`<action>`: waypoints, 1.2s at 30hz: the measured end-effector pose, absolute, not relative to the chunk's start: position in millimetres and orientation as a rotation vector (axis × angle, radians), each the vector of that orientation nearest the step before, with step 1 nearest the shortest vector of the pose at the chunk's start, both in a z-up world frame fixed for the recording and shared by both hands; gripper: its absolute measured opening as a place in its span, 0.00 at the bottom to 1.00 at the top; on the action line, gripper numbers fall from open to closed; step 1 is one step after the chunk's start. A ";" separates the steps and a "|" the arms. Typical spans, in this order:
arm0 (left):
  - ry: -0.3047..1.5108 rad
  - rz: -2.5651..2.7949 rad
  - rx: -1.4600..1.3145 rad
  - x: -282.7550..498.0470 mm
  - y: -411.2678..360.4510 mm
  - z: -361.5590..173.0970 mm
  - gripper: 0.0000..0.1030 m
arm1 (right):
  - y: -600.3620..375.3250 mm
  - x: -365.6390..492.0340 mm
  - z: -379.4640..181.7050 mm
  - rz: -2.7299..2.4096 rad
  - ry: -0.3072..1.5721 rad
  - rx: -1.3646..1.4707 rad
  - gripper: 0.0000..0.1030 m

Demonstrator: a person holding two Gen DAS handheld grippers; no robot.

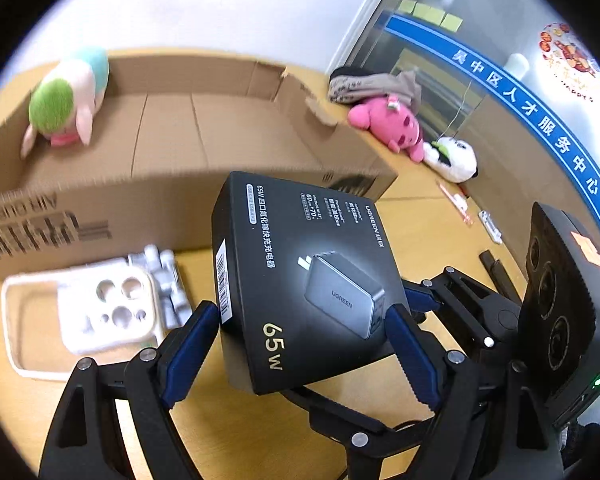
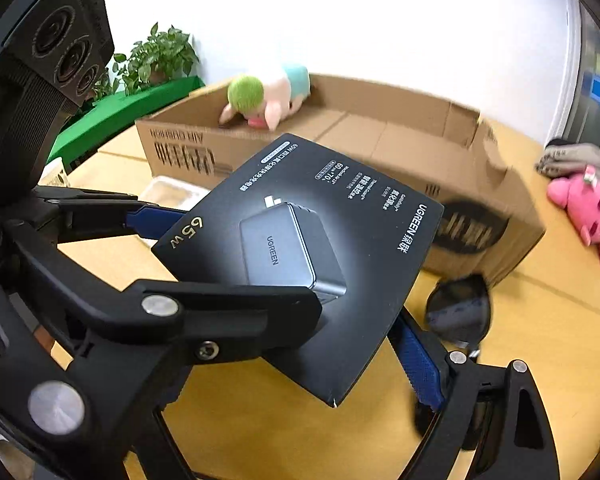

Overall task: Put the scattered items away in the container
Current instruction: 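Lift the charger box with the left gripper and carry it over the cardboard box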

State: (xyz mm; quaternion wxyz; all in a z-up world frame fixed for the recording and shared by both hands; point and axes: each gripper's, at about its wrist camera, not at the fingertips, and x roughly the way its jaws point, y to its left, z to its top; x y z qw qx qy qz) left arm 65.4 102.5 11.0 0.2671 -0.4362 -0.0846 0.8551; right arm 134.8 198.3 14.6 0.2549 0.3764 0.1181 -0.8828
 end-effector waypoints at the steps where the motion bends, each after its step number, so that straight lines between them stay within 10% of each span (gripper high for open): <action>1: -0.222 2.316 -1.162 64.7 102.4 16.4 0.82 | 197.5 133.9 20.9 -2.405 0.329 1.001 0.90; 36: -0.143 2.453 -0.968 44.1 94.4 79.7 0.82 | 174.9 103.5 77.3 -2.451 0.402 0.848 0.90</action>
